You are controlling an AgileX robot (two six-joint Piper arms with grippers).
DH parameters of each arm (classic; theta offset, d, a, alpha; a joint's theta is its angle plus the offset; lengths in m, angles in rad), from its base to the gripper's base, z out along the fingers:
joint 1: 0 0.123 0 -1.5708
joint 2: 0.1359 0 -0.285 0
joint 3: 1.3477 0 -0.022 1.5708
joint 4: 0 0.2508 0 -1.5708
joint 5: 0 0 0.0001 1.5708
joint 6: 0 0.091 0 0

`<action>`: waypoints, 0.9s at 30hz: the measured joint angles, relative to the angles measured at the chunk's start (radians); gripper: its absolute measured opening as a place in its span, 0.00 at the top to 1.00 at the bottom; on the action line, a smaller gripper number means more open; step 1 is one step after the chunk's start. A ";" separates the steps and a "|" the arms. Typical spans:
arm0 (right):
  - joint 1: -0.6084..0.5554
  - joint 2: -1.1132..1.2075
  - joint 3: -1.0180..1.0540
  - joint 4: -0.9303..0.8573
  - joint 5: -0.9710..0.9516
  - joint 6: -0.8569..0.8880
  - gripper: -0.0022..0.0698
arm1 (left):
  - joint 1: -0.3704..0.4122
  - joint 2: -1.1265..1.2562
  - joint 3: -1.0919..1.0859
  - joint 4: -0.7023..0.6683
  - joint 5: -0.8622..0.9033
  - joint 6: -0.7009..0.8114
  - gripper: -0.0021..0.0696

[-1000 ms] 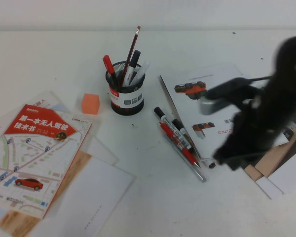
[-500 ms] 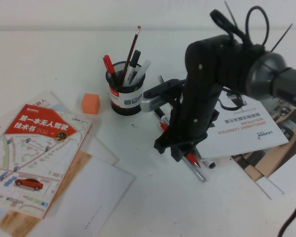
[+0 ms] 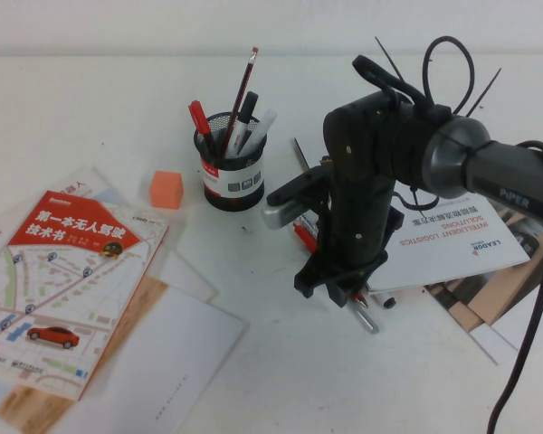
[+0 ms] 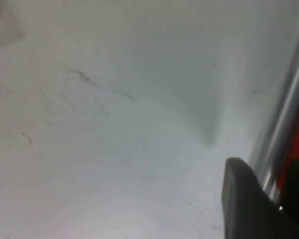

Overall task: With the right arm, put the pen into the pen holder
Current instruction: Pick up the pen on the table

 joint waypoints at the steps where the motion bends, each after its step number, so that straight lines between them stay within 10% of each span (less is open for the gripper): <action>1: 0.000 0.000 0.000 -0.002 0.000 0.000 0.75 | 0.000 0.000 0.000 0.000 0.000 0.000 0.98; 27: 0.019 0.058 -0.019 -0.052 -0.053 -0.002 0.69 | 0.000 0.000 0.000 0.000 0.000 0.000 0.98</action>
